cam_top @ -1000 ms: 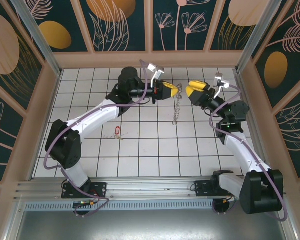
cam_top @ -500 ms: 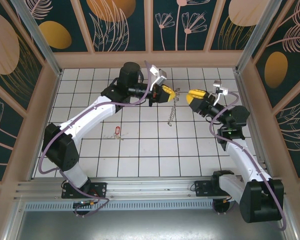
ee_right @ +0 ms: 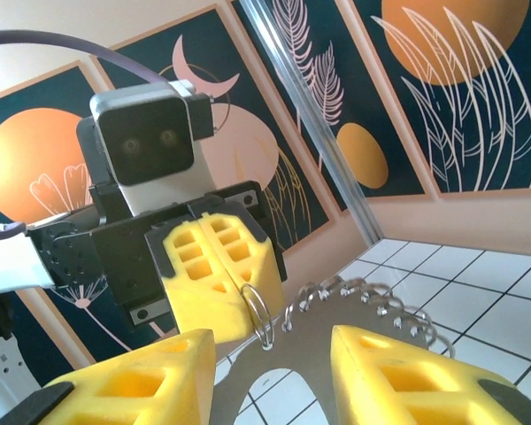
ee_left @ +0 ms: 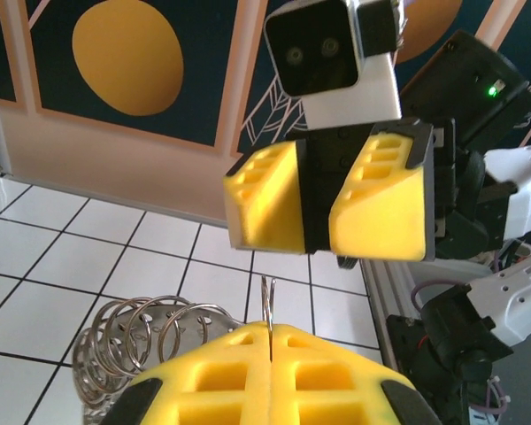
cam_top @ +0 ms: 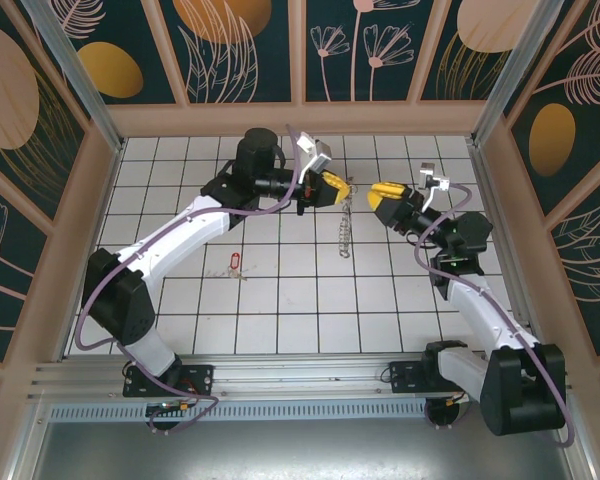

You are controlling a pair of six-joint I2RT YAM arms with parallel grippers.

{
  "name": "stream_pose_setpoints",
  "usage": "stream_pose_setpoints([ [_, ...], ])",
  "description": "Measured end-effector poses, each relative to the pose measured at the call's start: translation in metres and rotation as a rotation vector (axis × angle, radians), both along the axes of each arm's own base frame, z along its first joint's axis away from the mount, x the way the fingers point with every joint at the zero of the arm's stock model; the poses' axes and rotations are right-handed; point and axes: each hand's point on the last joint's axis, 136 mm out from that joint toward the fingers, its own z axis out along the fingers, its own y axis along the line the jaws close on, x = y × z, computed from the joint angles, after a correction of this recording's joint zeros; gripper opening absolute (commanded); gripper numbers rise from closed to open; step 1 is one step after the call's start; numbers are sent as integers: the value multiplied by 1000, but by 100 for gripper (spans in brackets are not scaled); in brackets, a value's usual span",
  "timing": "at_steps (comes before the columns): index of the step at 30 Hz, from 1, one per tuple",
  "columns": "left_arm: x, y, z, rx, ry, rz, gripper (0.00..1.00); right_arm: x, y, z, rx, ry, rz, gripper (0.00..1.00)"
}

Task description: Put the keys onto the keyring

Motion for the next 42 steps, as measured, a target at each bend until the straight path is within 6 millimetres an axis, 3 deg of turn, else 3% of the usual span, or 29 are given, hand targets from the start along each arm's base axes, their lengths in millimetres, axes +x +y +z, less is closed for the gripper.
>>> stream_pose_setpoints([
  [18,2,-1,16,-144,60,15,0,5,17,-1,70,14,49,37],
  [29,0,-1,21,-165,68,6,0,5,19,18,84,-40,55,33],
  [33,0,-1,22,-169,69,4,0,6,22,19,85,-41,65,27],
  [38,-1,-1,23,-172,72,1,0,8,25,17,86,-35,74,12],
  [42,0,-1,24,-174,72,4,0,7,26,20,87,-47,78,11],
])
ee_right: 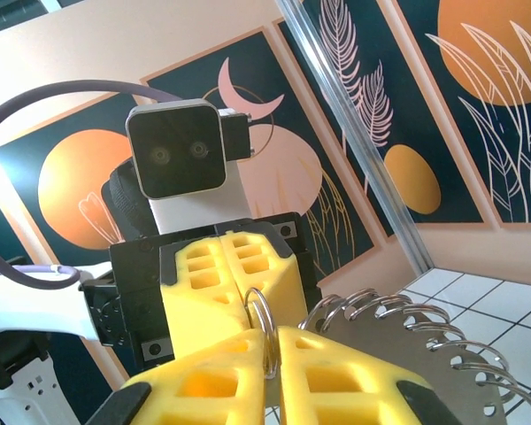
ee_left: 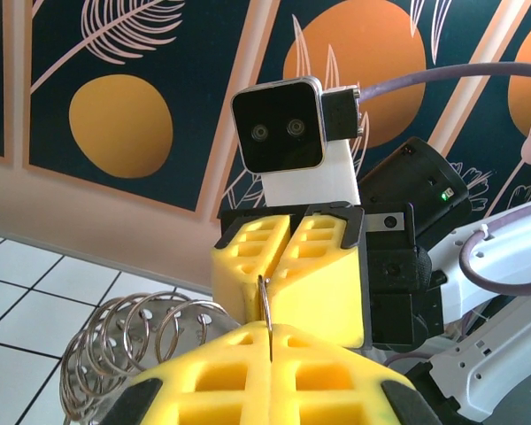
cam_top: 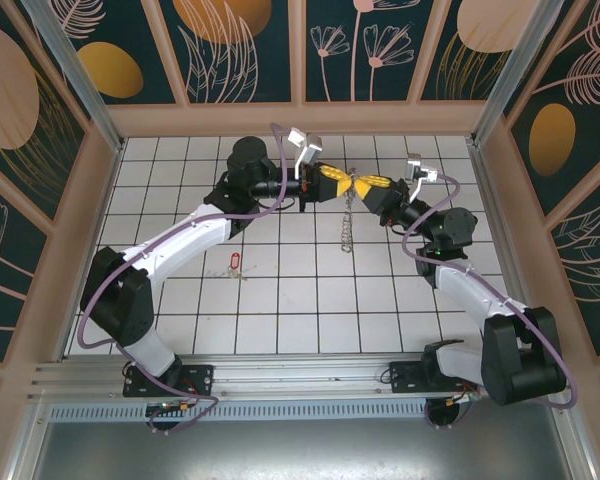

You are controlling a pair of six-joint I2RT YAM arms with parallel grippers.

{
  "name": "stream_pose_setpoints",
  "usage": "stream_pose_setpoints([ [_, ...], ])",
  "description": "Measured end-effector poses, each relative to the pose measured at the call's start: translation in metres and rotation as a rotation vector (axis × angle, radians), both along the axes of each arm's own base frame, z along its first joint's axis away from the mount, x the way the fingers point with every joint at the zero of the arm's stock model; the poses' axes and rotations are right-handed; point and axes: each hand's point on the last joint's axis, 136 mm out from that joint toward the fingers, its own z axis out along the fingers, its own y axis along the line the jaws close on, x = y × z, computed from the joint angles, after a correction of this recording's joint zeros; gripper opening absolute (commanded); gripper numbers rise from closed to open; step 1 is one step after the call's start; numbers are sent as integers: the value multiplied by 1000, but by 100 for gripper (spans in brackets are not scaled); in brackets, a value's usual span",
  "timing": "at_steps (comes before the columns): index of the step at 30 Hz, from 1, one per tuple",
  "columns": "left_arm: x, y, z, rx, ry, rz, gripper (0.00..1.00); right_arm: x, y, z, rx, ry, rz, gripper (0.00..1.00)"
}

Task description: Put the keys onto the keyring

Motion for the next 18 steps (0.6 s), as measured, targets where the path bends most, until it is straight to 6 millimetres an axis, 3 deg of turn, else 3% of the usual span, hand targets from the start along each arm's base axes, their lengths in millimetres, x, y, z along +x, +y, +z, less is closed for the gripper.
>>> stream_pose_setpoints([
  [10,-1,0,0,-2,0,-8,0,0,1,2,1,-5,3,13],
  [15,-2,1,1,-2,0,-13,0,-1,1,4,3,-10,5,0],
  [18,-1,1,1,-2,0,-11,0,0,2,4,1,-10,8,0],
])
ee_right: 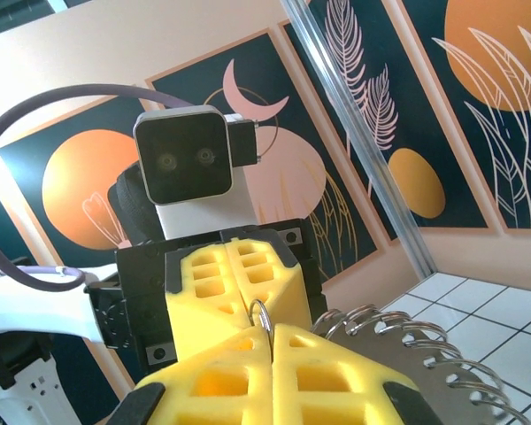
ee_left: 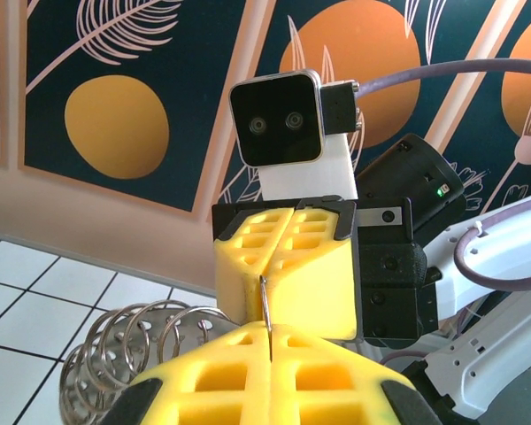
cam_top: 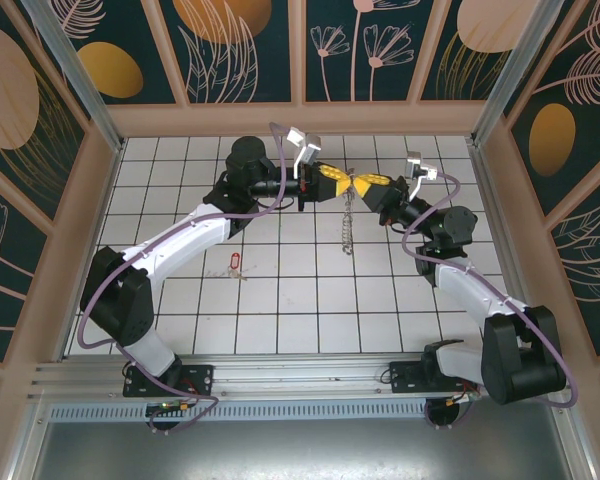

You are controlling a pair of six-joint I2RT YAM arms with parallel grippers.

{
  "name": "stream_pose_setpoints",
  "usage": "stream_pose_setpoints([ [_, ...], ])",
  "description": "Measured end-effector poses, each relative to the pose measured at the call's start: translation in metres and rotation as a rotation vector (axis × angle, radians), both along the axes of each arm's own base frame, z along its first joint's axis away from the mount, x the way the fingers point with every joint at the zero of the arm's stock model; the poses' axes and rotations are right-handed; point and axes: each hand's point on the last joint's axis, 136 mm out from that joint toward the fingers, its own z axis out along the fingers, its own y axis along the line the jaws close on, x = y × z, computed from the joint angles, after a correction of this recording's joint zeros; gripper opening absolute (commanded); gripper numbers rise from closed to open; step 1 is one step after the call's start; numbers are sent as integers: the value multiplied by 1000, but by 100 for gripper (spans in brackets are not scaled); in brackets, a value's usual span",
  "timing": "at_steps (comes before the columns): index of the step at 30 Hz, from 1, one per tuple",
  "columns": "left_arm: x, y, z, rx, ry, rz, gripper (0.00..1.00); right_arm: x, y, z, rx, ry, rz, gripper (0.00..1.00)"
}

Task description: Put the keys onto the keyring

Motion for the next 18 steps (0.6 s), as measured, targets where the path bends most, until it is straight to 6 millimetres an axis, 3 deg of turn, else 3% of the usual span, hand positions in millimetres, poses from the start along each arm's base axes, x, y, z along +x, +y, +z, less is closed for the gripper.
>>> stream_pose_setpoints([
  [6,0,0,0,-1,2,0,0,0,0,0,0,-1,0,0],
  [9,0,0,0,-1,8,0,12,0,0,1,0,-2,0,0],
  [18,-1,0,2,-6,10,-5,23,0,1,1,-3,-3,3,0],
])
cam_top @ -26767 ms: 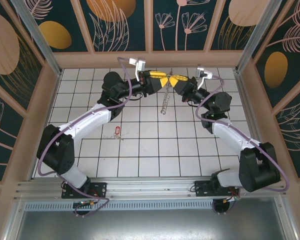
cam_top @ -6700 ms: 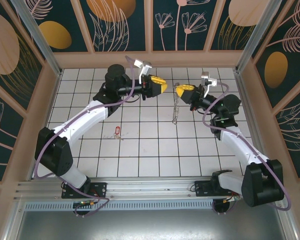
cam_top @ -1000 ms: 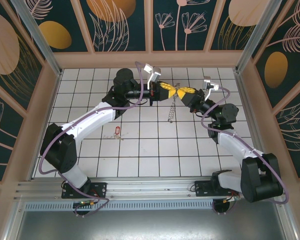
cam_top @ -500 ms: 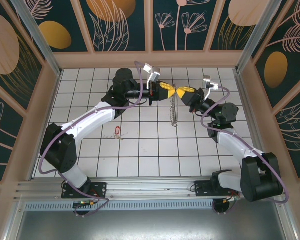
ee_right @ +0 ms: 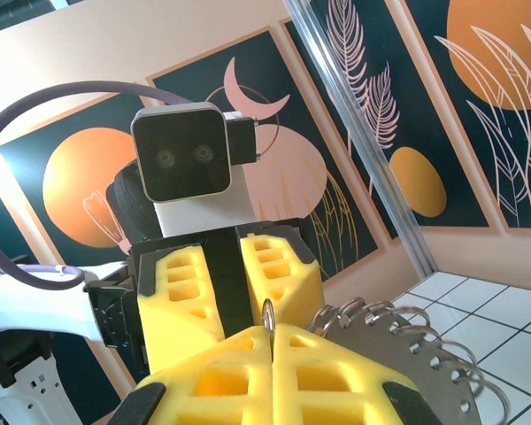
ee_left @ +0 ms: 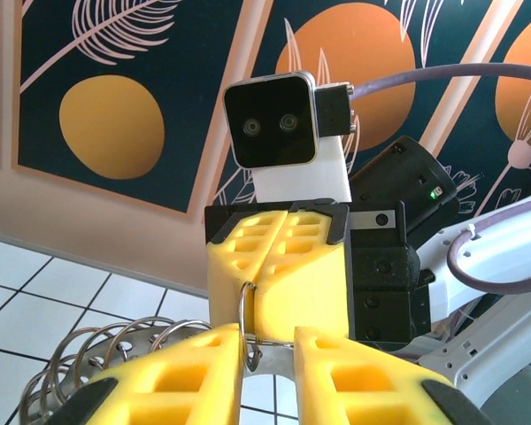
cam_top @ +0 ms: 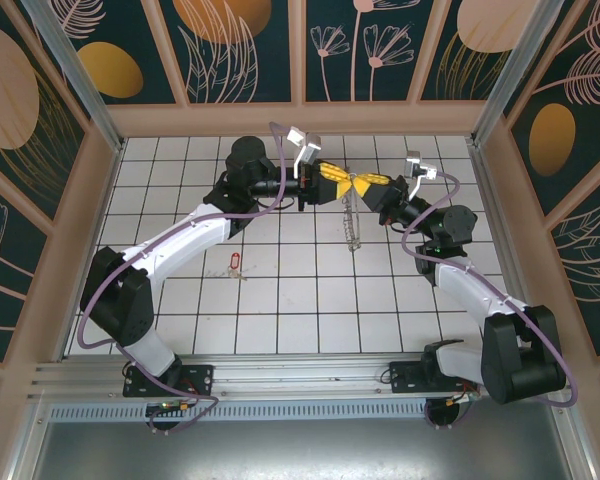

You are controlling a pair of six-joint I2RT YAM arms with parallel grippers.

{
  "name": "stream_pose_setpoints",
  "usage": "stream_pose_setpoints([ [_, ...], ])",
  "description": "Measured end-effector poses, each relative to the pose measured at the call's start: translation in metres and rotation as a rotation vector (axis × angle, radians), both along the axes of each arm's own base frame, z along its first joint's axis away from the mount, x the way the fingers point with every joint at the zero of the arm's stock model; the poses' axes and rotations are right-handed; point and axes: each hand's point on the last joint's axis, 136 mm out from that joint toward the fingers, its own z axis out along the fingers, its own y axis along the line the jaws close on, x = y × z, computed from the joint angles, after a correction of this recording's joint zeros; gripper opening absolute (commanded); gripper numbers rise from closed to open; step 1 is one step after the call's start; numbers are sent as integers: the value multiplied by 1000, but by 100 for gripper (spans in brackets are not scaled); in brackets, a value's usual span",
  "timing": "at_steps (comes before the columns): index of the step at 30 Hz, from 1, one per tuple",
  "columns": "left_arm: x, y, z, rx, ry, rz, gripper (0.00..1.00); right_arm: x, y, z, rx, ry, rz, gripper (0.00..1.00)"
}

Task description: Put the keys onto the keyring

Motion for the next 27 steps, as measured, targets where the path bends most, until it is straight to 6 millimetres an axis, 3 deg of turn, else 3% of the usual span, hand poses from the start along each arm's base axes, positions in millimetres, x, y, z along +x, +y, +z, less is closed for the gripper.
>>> stream_pose_setpoints([
  [13,0,0,2,-6,-2,-3,26,-1,3,-1,-3,8,10,0],
  [27,2,0,0,-6,22,-2,0,0,4,-2,-8,4,11,0],
])
